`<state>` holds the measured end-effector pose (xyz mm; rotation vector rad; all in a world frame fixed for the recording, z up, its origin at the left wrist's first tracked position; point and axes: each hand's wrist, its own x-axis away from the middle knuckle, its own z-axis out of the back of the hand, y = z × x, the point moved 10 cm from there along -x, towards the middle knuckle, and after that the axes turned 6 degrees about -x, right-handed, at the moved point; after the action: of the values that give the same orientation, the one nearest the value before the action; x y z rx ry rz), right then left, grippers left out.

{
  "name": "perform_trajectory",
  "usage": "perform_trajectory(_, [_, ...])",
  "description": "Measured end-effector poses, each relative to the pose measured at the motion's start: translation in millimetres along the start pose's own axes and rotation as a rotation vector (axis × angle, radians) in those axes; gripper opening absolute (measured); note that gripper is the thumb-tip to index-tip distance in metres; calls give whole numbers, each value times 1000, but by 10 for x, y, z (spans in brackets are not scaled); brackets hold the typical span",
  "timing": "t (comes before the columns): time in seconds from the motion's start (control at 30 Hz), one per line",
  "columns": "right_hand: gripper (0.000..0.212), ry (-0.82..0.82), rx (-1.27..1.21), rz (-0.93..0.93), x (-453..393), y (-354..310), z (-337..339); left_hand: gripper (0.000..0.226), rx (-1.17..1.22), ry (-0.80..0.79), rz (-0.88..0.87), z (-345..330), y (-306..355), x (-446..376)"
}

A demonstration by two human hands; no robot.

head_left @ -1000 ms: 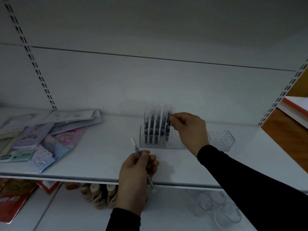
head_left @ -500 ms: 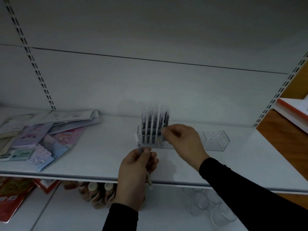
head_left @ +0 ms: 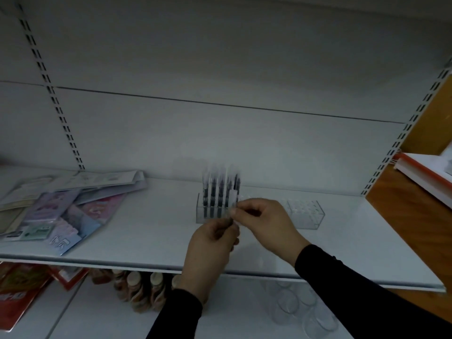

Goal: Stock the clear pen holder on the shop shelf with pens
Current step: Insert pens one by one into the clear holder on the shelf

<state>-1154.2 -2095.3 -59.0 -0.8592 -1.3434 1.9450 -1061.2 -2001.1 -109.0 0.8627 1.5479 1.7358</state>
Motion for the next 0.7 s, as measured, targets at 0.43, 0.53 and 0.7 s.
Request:
perform_trajectory(0.43, [18,322,-48,96,-282,-215,621,97,-1264,54,-204,611,-247,-512])
perform_trajectory(0.53, [20,328,-31,95,-339,-204,597,105,-1351,10,-201,590,-412,-583])
perform_trajectory(0.7, [16,310,18,112,-397,-206,519,105,-1391,28,-201,602,-460,-588])
